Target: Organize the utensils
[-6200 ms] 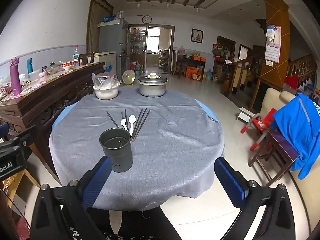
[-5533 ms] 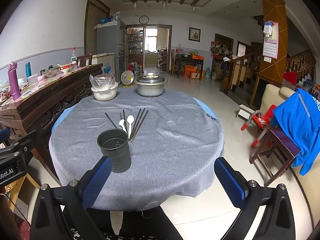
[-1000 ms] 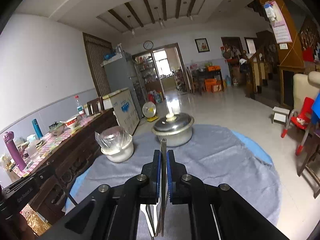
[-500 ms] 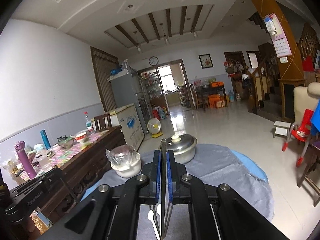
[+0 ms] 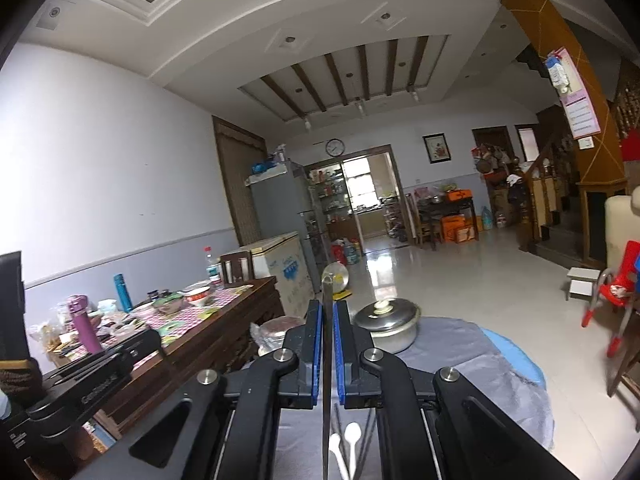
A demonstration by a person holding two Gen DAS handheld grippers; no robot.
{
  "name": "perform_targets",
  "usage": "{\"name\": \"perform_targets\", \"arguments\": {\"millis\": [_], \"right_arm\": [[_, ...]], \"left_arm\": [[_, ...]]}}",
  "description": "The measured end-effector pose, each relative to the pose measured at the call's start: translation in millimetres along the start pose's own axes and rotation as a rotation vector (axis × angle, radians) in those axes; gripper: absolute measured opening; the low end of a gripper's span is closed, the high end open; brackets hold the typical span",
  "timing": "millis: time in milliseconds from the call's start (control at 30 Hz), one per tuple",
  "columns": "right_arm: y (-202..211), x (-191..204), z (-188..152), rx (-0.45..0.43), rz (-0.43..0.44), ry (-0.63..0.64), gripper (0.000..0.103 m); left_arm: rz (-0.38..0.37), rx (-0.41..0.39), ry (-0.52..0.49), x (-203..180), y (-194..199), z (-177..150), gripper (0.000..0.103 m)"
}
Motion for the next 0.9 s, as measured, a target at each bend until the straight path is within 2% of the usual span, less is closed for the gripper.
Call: {"name": "perform_targets", "arguments": {"millis": [233, 433, 567, 900], "right_arm": [[0.8, 21.7, -29.8, 0.062, 0.033, 0.033, 0.007], [-8.6, 22.3, -78.7, 0.169, 0.033, 0.047, 0.007], [-20.4, 17.0, -105.4, 0.233, 0.032, 0.041, 0.007], [-35.3, 15.4, -137.7, 0.332, 0.044, 0.02, 0.007]], "left_arm": [[-0.036, 0.026, 0.024, -4.2, -0.6, -12.7, 0.006], [-0.043, 0.114, 0.044, -4.1, -17.3, -49.0, 0.006], [-0.022, 0.181, 0.062, 3.3, -33.5, -77.3, 0.006], [-0.012, 0.302, 0.081, 17.1, -58.6, -110.0, 0.006]]}}
Point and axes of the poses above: each gripper's, at about its wrist camera, not at the fingertips, and y roughly against the way its jaws point, x to its left, z to its top, the point moved 8 cm from there along -y, roughly the way its jaws point, and after that the axes turned 9 degrees about y, right-handed, at the moved point
